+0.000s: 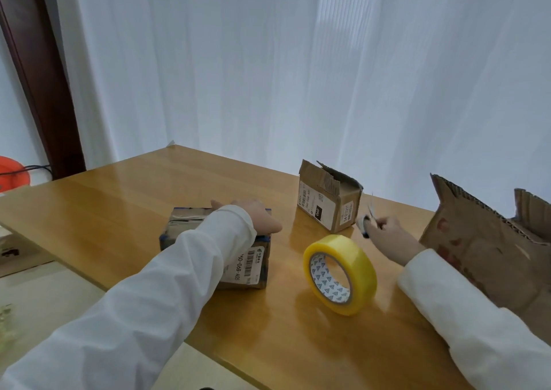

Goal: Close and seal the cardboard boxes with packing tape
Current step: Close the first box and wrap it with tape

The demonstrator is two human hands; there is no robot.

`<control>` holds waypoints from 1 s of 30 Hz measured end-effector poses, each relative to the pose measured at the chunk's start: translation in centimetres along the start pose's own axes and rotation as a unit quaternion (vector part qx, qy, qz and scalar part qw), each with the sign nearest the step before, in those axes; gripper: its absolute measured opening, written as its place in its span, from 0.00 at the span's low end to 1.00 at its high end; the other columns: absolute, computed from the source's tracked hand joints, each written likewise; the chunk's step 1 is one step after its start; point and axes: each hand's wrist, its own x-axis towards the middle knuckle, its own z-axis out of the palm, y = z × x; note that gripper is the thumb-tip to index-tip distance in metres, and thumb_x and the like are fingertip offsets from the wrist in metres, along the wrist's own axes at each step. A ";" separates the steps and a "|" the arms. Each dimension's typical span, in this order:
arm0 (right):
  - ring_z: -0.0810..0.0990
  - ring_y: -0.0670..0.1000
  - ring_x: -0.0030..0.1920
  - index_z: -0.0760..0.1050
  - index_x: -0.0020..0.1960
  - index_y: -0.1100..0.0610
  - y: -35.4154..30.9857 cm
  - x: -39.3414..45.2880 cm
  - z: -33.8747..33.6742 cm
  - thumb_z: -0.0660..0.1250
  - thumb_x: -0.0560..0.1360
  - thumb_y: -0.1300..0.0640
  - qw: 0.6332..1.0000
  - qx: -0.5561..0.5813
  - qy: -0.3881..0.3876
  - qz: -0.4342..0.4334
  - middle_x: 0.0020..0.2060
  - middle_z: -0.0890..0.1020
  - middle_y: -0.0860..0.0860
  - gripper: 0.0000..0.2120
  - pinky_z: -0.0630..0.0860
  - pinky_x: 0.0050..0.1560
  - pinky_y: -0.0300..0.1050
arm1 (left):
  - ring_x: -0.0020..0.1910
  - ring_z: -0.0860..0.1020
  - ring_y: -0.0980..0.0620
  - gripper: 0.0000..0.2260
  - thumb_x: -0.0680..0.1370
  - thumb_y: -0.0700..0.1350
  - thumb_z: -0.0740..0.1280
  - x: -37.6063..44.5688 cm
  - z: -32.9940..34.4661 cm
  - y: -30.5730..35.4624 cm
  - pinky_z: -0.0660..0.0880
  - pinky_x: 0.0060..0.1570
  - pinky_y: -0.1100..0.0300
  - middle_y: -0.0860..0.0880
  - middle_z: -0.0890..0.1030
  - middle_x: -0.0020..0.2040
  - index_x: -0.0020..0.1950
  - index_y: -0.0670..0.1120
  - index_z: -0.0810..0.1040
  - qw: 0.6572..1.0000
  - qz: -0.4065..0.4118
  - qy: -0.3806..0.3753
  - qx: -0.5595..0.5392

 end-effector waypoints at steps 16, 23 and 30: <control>0.78 0.54 0.45 0.79 0.47 0.59 -0.2 -6.2 -3.4 0.63 0.41 0.17 0.935 0.060 -0.349 0.000 0.45 0.79 0.60 0.54 0.77 0.50 0.48 | 0.55 0.72 0.53 0.08 0.74 0.51 0.63 1.2 0.6 -0.7 0.59 0.65 0.50 0.57 0.77 0.50 0.52 0.53 0.74 0.959 0.209 0.189 -0.037; 0.83 0.54 0.35 0.82 0.41 0.65 -1.1 -6.9 -1.5 0.46 0.67 0.29 0.875 0.192 -0.443 0.045 0.35 0.83 0.59 0.43 0.80 0.46 0.49 | 0.46 0.76 0.51 0.17 0.73 0.57 0.55 -1.8 2.4 2.2 0.65 0.56 0.53 0.56 0.78 0.41 0.44 0.49 0.79 0.853 0.369 0.362 -0.073; 0.67 0.64 0.70 0.67 0.69 0.57 -4.1 -6.5 0.4 0.50 0.70 0.26 0.764 0.477 -0.424 0.091 0.69 0.69 0.64 0.42 0.76 0.55 0.59 | 0.62 0.72 0.54 0.31 0.72 0.68 0.63 -5.1 3.1 3.6 0.69 0.62 0.53 0.53 0.75 0.65 0.68 0.51 0.72 0.925 0.346 0.152 -0.047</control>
